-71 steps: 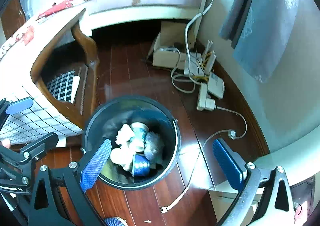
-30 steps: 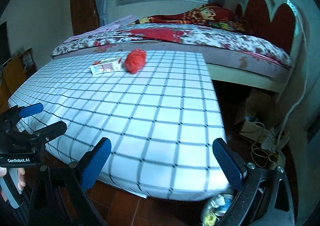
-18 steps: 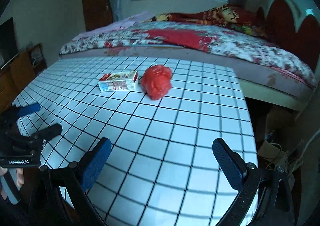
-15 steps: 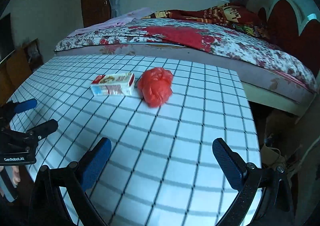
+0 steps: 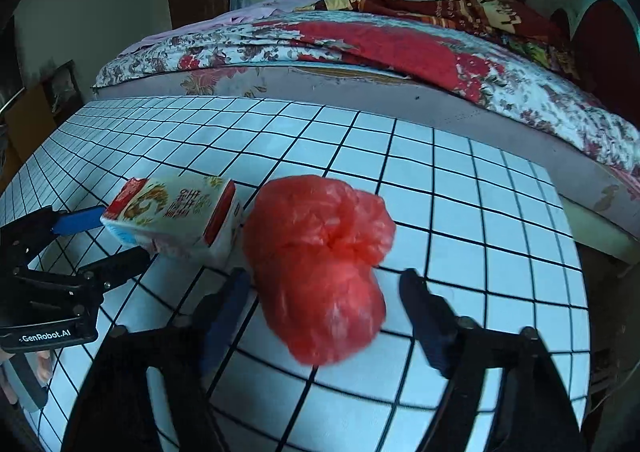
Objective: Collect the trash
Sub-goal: 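Grasp the drink carton with the left tool while the right tool grasps the red plastic bag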
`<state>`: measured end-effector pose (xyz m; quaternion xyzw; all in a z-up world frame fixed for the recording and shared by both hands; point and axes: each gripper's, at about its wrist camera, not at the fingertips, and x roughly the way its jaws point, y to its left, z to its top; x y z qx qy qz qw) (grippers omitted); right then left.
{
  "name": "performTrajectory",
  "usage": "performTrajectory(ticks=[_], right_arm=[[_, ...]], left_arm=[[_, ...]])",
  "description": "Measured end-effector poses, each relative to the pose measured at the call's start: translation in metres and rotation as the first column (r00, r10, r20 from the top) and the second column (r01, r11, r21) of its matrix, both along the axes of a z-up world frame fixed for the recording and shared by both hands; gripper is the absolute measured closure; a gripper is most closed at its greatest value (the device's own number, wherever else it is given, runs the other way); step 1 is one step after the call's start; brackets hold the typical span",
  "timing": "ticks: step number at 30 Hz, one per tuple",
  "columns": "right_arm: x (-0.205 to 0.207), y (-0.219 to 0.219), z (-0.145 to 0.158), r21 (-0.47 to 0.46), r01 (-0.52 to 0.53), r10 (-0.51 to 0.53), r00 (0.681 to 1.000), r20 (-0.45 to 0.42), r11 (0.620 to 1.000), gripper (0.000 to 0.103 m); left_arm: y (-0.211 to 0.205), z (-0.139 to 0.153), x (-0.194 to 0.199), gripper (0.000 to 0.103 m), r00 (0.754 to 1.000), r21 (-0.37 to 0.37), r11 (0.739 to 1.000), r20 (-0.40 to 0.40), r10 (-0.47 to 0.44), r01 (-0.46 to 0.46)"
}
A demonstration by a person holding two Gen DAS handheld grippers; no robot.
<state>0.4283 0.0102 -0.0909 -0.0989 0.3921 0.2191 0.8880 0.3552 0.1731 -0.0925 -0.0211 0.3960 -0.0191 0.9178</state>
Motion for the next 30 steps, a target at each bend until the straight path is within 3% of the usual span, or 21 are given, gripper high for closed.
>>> performTrajectory(ticks=[3,8,10,12,13,15,20,21,23,25,27,30], right_arm=[[-0.002,-0.009,0.003,-0.004,0.018,-0.018,1.0,0.024,1.0,0.061],[-0.009,-0.045,0.005,-0.002,0.113,-0.113,0.993,0.023,0.994,0.062],[-0.016,-0.064,0.007,0.01,0.153,-0.153,0.988,0.016,0.988,0.062],[-0.021,-0.076,0.008,0.029,0.169,-0.169,0.986,0.004,0.985,0.062],[-0.023,-0.079,0.008,0.029,0.172,-0.173,0.985,0.002,0.985,0.062],[-0.024,-0.08,0.007,0.027,0.167,-0.167,0.986,-0.009,0.986,0.062],[-0.019,-0.073,0.005,0.008,0.141,-0.141,0.99,-0.023,0.99,0.062],[-0.017,-0.072,0.005,0.008,0.139,-0.139,0.99,-0.026,0.99,0.062],[-0.015,-0.072,0.004,0.012,0.141,-0.141,0.99,-0.028,0.99,0.062],[-0.015,-0.072,0.004,0.014,0.151,-0.151,0.988,-0.027,0.988,0.062],[-0.014,-0.071,0.004,0.017,0.168,-0.168,0.986,-0.026,0.986,0.062],[-0.014,-0.068,0.003,0.031,0.187,-0.186,0.982,-0.029,0.982,0.062]], left_arm=[[-0.01,0.001,0.007,0.024,0.999,-0.012,0.999,-0.004,-0.045,0.045],[-0.044,0.006,-0.005,0.028,0.98,-0.111,0.973,0.012,-0.2,0.2],[-0.057,0.014,-0.016,0.028,0.973,-0.059,0.972,0.047,-0.226,0.228],[-0.063,0.02,-0.019,0.027,0.979,0.052,0.98,0.062,-0.193,0.19],[-0.063,0.021,-0.015,0.019,0.983,0.081,0.982,0.061,-0.175,0.169],[-0.063,0.024,-0.006,0.006,0.986,0.12,0.982,0.065,-0.155,0.146],[-0.073,0.006,0.025,0.004,0.97,0.17,0.956,-0.015,-0.241,0.24],[-0.075,0.002,0.03,0.006,0.967,0.164,0.953,-0.04,-0.253,0.256],[-0.076,-0.005,0.034,0.029,0.966,0.131,0.958,-0.089,-0.244,0.254],[-0.073,-0.005,0.027,0.04,0.978,0.082,0.977,-0.084,-0.19,0.197],[-0.075,-0.002,0.017,0.047,0.987,0.08,0.985,-0.072,-0.145,0.151],[-0.073,-0.001,0.01,0.049,0.994,0.063,0.994,-0.066,-0.088,0.092]])
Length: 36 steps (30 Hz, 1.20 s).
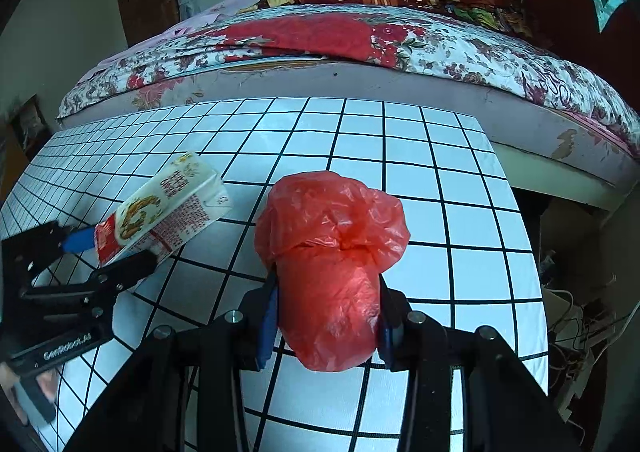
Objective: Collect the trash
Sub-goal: 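Grasp the drink carton with the left tool while the right tool grasps the red plastic bag, then carry the drink carton and red plastic bag over the black bin with both tools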
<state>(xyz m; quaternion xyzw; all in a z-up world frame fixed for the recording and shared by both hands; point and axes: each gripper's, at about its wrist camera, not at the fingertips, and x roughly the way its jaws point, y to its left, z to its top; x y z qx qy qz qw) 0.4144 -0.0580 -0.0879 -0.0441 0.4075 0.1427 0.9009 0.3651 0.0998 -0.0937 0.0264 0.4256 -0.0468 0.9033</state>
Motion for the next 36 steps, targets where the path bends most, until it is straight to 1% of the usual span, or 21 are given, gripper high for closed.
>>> performTrajectory(ticks=[4,7,10,12,15,20,31,36], right_arm=[[-0.002,0.005,0.0,0.003,-0.01,0.01,1.0,0.001,1.0,0.062],[-0.009,0.004,0.006,0.003,-0.017,0.017,1.0,0.026,1.0,0.067],[-0.016,0.002,0.013,0.011,-0.03,0.029,0.998,0.051,0.999,0.07],[-0.02,0.001,0.017,0.011,-0.036,0.035,0.998,0.06,0.999,0.071],[-0.03,-0.004,0.022,0.021,-0.035,0.033,0.997,0.07,0.999,0.071],[-0.049,-0.014,0.033,0.04,-0.019,0.015,0.996,0.092,0.999,0.071],[-0.085,-0.026,0.054,0.051,-0.021,0.014,0.992,0.122,0.999,0.071],[-0.106,-0.035,0.064,0.067,-0.013,0.003,0.99,0.141,0.998,0.071]], left_arm=[[0.0,-0.003,-0.003,0.049,1.0,-0.011,1.0,0.009,0.014,-0.014],[0.003,-0.002,-0.004,0.051,1.0,-0.042,0.999,0.003,0.015,-0.015],[-0.001,0.004,-0.011,0.052,0.999,-0.02,1.0,0.031,-0.01,0.011],[-0.004,0.011,-0.021,0.052,0.998,0.002,1.0,0.063,-0.015,0.015],[-0.004,0.021,-0.034,0.052,0.996,0.006,1.0,0.093,-0.008,0.008],[-0.002,0.031,-0.051,0.052,0.994,0.001,1.0,0.112,0.015,-0.015],[-0.005,0.047,-0.088,0.053,0.99,-0.005,1.0,0.136,0.023,-0.022],[-0.016,0.06,-0.111,0.053,0.986,0.021,1.0,0.168,-0.001,-0.002]])
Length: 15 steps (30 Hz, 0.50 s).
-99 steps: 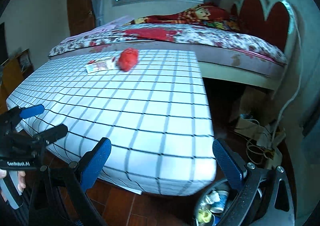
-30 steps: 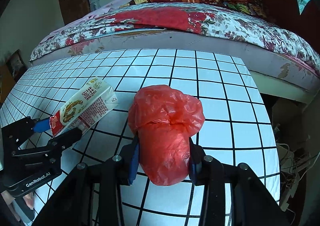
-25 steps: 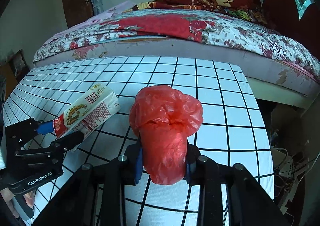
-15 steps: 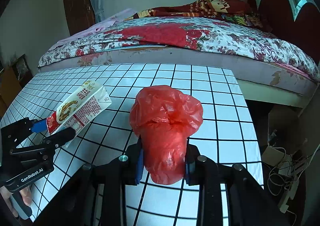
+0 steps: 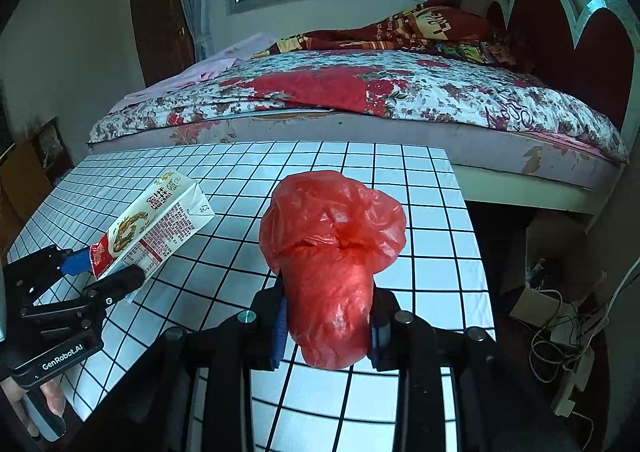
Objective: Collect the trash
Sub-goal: 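Carry the drink carton and red plastic bag over the black bin with both tools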
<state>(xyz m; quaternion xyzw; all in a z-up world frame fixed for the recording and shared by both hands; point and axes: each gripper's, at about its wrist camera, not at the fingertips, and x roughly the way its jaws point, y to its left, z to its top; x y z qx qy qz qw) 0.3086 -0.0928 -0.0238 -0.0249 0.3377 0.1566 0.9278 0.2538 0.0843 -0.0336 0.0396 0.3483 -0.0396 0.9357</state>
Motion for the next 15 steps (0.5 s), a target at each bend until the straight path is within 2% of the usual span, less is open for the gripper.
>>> performTrajectory(ticks=[5,15], right_arm=[[-0.023,-0.012,0.015,0.018,0.018,-0.018,1.0,0.019,1.0,0.071],[-0.096,-0.056,0.047,0.046,0.066,-0.069,0.995,0.078,0.997,0.071]], left_arm=[[-0.016,0.016,-0.022,0.053,0.999,0.008,1.0,0.025,-0.028,0.028],[-0.058,0.045,-0.074,0.053,0.994,0.016,0.995,0.063,-0.095,0.094]])
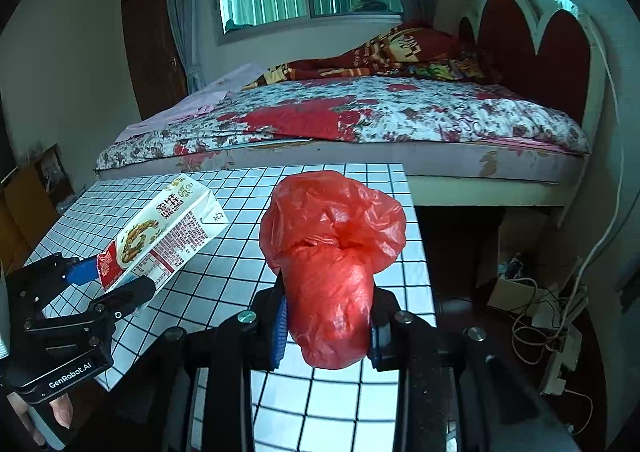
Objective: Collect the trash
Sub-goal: 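Carry the drink carton and red plastic bag over the black bin with both tools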
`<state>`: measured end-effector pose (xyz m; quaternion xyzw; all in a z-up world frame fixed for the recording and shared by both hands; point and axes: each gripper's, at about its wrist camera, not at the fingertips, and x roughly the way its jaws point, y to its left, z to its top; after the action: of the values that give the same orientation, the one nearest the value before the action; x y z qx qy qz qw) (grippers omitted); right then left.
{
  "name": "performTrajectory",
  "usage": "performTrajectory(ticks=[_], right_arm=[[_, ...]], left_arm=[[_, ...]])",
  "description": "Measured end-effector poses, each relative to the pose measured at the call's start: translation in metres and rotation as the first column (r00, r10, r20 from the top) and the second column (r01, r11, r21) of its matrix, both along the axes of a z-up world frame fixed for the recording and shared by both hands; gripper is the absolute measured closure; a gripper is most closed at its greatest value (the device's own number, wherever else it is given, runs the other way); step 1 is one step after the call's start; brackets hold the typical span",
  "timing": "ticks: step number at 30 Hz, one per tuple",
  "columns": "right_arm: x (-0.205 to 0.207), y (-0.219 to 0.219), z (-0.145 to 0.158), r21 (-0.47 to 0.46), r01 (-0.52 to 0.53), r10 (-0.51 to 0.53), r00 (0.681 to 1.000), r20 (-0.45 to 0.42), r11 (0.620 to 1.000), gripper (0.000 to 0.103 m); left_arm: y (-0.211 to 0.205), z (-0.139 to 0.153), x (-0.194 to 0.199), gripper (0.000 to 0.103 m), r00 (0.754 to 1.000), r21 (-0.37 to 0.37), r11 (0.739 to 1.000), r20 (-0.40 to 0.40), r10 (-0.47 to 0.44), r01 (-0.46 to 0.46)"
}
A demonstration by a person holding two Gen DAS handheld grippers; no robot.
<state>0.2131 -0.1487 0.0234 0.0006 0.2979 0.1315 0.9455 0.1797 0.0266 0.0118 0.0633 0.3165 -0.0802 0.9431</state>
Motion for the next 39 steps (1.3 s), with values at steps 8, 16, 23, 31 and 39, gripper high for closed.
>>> performTrajectory(ticks=[8,16,23,31,39], right_arm=[[-0.05,-0.036,0.007,0.022,0.051,-0.052,0.998,0.027,0.998,0.071],[-0.086,-0.075,0.004,0.013,0.116,-0.116,0.992,0.041,0.993,0.071],[-0.109,-0.12,-0.005,-0.001,0.197,-0.197,0.98,0.031,0.98,0.071],[-0.131,-0.168,-0.02,-0.01,0.285,-0.285,0.958,0.001,0.958,0.071],[-0.148,-0.197,-0.046,-0.036,0.33,-0.331,0.943,-0.045,0.943,0.071]], left_arm=[[-0.038,0.013,-0.045,0.053,0.997,-0.003,0.998,0.028,-0.069,0.069],[-0.083,0.008,-0.065,0.053,0.988,-0.017,0.988,0.031,-0.151,0.152],[-0.132,-0.007,-0.074,0.053,0.967,-0.011,0.967,0.016,-0.255,0.255],[-0.174,-0.022,-0.082,0.053,0.939,-0.028,0.939,-0.008,-0.343,0.342],[-0.208,-0.049,-0.092,0.053,0.913,-0.049,0.913,-0.037,-0.406,0.405]])
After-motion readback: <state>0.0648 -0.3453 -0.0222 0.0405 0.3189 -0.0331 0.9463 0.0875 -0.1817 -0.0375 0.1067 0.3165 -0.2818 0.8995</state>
